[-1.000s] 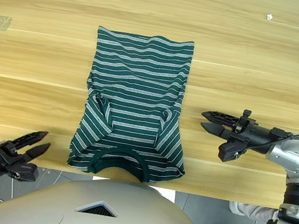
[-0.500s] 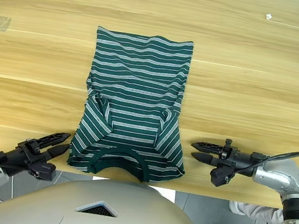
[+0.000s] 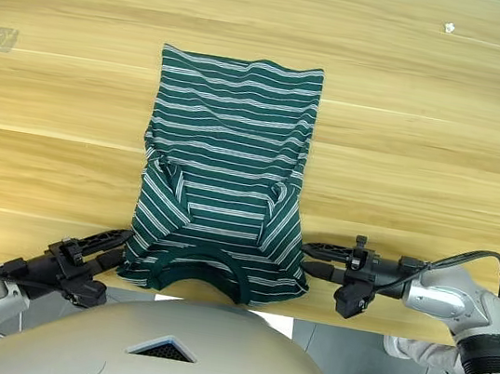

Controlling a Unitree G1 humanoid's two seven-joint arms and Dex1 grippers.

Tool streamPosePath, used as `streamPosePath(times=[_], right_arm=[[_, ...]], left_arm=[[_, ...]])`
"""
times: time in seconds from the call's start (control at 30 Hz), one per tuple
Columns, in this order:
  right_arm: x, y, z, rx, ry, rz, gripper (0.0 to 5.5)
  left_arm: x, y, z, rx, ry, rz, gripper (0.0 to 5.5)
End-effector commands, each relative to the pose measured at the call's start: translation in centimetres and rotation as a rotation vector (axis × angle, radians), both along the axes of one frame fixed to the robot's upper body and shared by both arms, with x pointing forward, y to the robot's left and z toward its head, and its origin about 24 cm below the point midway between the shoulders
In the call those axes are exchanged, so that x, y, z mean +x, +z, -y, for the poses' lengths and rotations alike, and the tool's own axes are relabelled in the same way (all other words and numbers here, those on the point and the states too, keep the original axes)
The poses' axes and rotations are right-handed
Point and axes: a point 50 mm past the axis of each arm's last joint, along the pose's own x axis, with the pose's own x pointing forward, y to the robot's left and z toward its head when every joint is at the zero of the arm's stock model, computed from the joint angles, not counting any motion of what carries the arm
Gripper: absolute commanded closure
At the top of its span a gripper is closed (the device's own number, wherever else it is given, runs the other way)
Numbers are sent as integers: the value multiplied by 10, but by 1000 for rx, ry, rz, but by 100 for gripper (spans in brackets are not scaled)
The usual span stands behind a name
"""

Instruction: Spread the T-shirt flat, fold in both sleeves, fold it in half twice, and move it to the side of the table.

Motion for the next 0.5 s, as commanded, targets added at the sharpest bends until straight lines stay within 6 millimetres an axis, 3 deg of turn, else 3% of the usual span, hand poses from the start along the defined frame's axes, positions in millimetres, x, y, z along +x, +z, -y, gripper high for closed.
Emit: streamPosePath(times=[0.03,0.3,0.5], right_arm=[[-2,-1,3,-35,-4,-32,358],[2,-3,6,-62,-17,-38,358],[-3,-9,15,-131,-21,-78,358]], left_arm=[[-8,-10,-5,84,-30,-88,319],[-5,-9,-11,101,-25,-87,319],[-4,-10,-11,103,-30,-91,422]])
